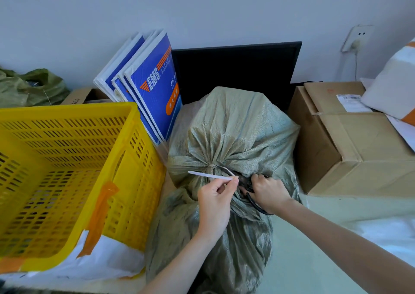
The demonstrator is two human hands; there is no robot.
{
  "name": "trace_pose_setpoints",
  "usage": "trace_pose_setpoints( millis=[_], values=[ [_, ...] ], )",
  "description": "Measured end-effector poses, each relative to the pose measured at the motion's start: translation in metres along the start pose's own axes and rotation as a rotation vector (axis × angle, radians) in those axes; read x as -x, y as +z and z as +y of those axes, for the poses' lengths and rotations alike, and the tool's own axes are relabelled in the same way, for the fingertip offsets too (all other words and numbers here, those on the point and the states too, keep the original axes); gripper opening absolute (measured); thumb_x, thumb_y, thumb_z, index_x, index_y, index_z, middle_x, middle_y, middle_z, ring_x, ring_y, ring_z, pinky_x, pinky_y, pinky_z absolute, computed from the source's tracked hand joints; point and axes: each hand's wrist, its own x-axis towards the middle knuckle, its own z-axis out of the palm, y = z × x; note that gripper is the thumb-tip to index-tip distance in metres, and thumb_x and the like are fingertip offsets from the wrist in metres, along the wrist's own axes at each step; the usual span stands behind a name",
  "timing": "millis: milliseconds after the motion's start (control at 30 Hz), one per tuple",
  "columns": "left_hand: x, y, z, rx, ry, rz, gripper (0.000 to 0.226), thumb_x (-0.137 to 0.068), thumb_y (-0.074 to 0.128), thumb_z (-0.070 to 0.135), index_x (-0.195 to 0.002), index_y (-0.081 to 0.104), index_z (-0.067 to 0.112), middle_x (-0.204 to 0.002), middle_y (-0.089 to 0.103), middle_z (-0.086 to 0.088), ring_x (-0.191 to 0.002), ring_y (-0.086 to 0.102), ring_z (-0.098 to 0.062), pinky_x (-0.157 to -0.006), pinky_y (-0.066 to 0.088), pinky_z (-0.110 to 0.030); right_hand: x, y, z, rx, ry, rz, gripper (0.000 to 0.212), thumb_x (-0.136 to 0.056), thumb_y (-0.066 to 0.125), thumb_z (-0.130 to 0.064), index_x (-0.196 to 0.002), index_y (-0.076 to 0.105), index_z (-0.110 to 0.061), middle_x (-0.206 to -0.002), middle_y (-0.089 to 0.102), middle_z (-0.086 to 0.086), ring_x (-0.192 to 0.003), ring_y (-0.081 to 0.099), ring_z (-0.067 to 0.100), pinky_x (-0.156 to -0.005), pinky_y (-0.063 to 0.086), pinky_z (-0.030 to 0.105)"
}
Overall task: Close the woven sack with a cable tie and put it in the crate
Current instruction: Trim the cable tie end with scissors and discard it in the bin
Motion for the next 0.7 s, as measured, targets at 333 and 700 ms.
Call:
trace_pose_setpoints(
  millis=[333,700],
  values=[
    [-0.002,-0.008,0.000,0.002,0.022,0.059,0.010,-0.086,0.068,0.017,-0.081,0.076,0.022,-0.060,0.058,-0.015,-0.058,0.043,-0.011,-0.055,0.035,-0.027,-0.005,0.004,0.008,0.012,-0.013,0.112,0.052,-0.071,0.071,-0.056,-0.058,0.053,-0.009,-0.044,0.058,0.008,-0.035,0.058,0.028,-0.030,0.040,0.030],
    [0.007,-0.011,0.013,-0.021,0.099,0.086,0.014,-0.089,0.064,0.013,-0.079,0.074,0.015,-0.055,0.042,-0.006,-0.051,0.031,-0.007,-0.048,0.025,-0.021,-0.009,-0.010,0.011,0.041,-0.079,0.107,0.051,-0.091,0.046,-0.055,-0.087,0.062,-0.006,-0.079,0.070,0.012,-0.073,0.069,0.032,-0.056,0.044,0.030]
  ],
)
